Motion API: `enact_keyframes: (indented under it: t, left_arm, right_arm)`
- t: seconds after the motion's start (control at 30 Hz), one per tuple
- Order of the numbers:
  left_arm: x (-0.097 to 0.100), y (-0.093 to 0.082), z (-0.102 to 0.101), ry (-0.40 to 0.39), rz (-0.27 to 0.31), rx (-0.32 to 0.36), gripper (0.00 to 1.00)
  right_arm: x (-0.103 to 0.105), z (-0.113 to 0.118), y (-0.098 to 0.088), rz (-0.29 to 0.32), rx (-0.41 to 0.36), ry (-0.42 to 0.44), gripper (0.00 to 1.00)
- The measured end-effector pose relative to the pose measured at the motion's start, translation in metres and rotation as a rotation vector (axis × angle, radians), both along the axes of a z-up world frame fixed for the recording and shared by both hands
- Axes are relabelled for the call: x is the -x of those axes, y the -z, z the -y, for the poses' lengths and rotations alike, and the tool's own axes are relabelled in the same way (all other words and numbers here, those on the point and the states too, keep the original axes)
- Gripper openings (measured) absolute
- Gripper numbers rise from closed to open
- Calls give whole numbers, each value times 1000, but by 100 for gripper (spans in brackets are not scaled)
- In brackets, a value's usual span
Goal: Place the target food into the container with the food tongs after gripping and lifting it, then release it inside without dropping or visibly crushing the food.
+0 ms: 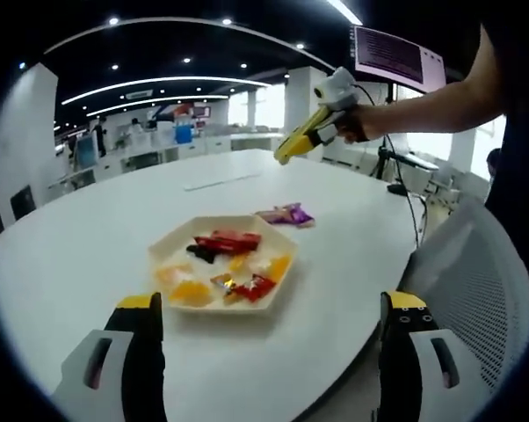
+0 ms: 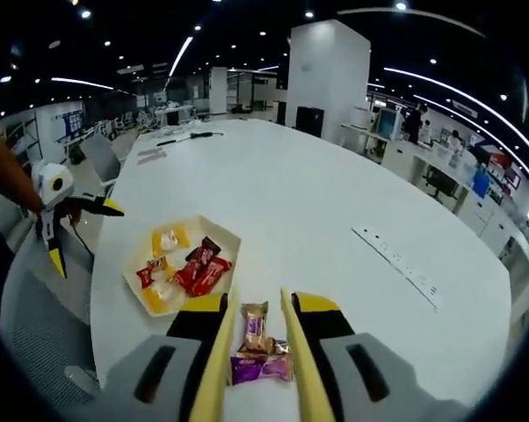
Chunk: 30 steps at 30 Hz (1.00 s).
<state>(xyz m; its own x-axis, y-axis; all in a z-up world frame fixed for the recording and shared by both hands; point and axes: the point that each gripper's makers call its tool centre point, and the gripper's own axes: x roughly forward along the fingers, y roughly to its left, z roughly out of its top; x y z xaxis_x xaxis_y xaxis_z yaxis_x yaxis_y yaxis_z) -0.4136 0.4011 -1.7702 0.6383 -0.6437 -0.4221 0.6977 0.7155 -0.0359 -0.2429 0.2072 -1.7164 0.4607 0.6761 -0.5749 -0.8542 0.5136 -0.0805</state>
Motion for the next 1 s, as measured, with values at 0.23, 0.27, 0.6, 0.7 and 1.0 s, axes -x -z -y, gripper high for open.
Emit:
enact_keyframes:
  t: [0.23,0.27,0.6,0.7,1.0]
  left_arm:
    - [-1,1,-1,0,-6,3,99]
    - [-4,-1,-2,-9,-6,25,99]
    - [-4,1,-6,-36,-13,11,99]
    - [-5,1,-8,-49,-11,8,98]
    - [-6,5,-11,-60,-27,8,98]
  right_arm:
    - [7,-7,28,1,36,-20,28]
    - [5,-5,36,-5,41,-6,28]
    - [-5,-5,73,-62,27,30,28]
    - [-8,-4,80,-79,31,38,28]
    - [-10,-5,98,-130,36,55,28]
